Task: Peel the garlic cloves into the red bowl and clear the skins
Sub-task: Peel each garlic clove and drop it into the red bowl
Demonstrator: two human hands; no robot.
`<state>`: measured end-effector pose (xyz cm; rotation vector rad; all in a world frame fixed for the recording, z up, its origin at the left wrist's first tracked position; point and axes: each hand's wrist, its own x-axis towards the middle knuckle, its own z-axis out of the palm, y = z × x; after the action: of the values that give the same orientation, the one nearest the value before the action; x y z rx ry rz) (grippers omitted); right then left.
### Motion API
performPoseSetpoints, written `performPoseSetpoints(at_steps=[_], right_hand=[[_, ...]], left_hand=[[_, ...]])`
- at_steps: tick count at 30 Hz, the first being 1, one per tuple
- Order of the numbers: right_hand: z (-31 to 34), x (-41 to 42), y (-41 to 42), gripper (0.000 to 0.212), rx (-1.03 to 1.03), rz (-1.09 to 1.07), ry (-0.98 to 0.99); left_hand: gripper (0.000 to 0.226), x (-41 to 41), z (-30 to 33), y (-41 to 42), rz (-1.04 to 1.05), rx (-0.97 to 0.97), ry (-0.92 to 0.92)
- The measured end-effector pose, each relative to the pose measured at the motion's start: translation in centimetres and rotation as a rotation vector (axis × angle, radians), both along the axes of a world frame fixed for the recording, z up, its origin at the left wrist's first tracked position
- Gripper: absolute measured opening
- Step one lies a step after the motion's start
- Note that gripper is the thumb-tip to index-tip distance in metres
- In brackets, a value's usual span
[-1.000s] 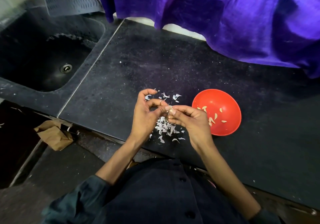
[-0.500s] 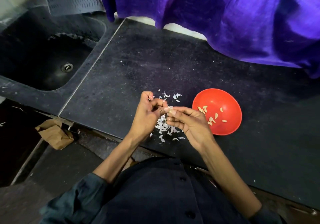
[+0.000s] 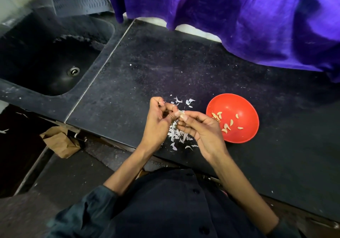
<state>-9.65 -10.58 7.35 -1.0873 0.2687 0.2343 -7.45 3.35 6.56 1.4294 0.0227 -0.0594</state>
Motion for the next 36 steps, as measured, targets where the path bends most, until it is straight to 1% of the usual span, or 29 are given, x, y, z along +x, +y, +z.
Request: performPoseSetpoints(at_steps=[2, 6, 8, 10, 12, 15, 18, 21, 23, 25, 27, 29, 31, 33, 35, 36], right_hand=[[0.0, -0.2, 0.2, 0.02, 0.004, -0.015, -0.03], [-0.1, -0.3, 0.4, 0.019, -0.152, -0.065, -0.134], [-0.1, -0.4, 0.5, 0.016, -0.196, -0.084, -0.173], [0.0, -0.3, 0.4, 0.014, -0.246, -0.095, -0.213], [-0.1, -0.3, 0.3, 0.013, -0.342, -0.102, -0.278], [-0.8, -0.2, 0.0, 0.009, -0.552, -0.103, -0.403], [-1.1, -0.2, -0.3, 0.013, -0.696, -0.118, -0.489], [-1.1, -0.1, -0.5, 0.008, -0.791, -0.115, -0.523], [-1.1, -0.1, -0.7, 0.007, -0.773, -0.104, -0.505], [-0.8, 0.0, -0.7, 0.008, -0.634, -0.08, -0.435], [-0.5, 0.1, -0.5, 0.013, -0.452, -0.058, -0.35], [-0.3, 0.1, -0.4, 0.015, -0.369, -0.047, -0.32], [-0.3, 0.2, -0.3, 0.014, -0.367, -0.058, -0.321], [-0.3, 0.2, -0.3, 0.012, -0.403, -0.071, -0.32], [-0.2, 0.3, -0.3, 0.009, -0.444, -0.076, -0.323], [-0.2, 0.3, -0.3, 0.008, -0.462, -0.071, -0.325]], left_hand=[[0.04, -0.1, 0.2, -0.3, 0.032, -0.023, 0.025], [0.038, -0.3, 0.4, -0.8, 0.046, -0.159, 0.129], [0.037, -0.3, 0.6, -0.9, 0.023, -0.251, 0.18], [0.035, -0.4, 0.6, -1.0, 0.005, -0.29, 0.209], [0.034, -0.5, 0.7, -1.1, 0.012, -0.255, 0.21], [0.037, -0.5, 0.5, -1.2, 0.061, -0.165, 0.187], [0.041, -0.6, 0.4, -1.1, 0.09, -0.064, 0.114], [0.037, -0.8, 0.5, -1.0, 0.096, 0.087, 0.007], [0.035, -0.8, 0.6, -1.0, 0.096, 0.154, -0.025], [0.035, -0.8, 0.7, -1.1, 0.085, 0.15, -0.018], [0.037, -0.7, 0.9, -1.2, 0.041, 0.019, 0.056], [0.04, -0.5, 0.9, -1.3, -0.014, -0.129, 0.148], [0.041, -0.6, 1.0, -1.4, -0.032, -0.141, 0.181], [0.043, -0.6, 1.1, -1.5, -0.015, -0.111, 0.171], [0.042, -0.7, 1.0, -1.5, 0.024, -0.036, 0.136], [0.041, -0.7, 0.9, -1.5, 0.041, 0.034, 0.104]])
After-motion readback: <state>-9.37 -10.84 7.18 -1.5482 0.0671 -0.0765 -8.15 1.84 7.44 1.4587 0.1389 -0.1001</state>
